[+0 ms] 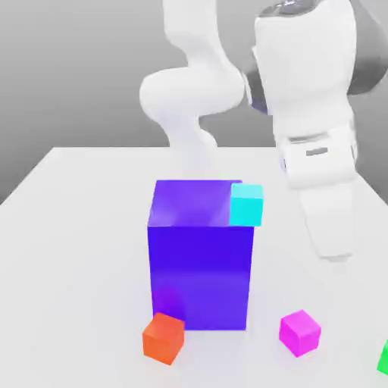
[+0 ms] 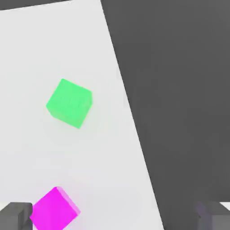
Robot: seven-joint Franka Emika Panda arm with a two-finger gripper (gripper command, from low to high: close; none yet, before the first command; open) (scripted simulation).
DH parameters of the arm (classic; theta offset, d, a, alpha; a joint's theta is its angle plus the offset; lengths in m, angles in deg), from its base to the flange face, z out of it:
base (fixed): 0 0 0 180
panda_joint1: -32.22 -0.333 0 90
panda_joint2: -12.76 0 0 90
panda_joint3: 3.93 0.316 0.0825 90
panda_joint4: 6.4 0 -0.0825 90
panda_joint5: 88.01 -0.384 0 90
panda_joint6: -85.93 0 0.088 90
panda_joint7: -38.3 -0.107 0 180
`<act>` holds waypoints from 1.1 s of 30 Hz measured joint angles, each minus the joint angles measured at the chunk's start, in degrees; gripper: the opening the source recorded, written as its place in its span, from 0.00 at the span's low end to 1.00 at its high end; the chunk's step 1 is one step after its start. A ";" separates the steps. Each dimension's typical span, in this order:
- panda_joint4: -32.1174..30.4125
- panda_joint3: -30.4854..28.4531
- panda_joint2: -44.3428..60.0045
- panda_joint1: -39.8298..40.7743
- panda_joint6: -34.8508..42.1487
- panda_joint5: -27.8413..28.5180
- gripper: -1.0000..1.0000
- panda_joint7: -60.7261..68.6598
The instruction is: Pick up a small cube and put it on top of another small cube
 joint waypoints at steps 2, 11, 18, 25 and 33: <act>-0.75 0.30 2.32 -0.89 -1.32 0.25 0.50 3.92; -4.52 0.95 10.99 -3.20 -8.15 8.51 0.50 16.41; -4.19 3.13 19.29 -2.18 -15.26 9.91 0.50 21.12; -3.26 6.24 23.93 0.36 -18.68 7.42 0.00 23.06; -4.60 2.42 17.57 -2.62 -13.88 11.18 0.00 20.25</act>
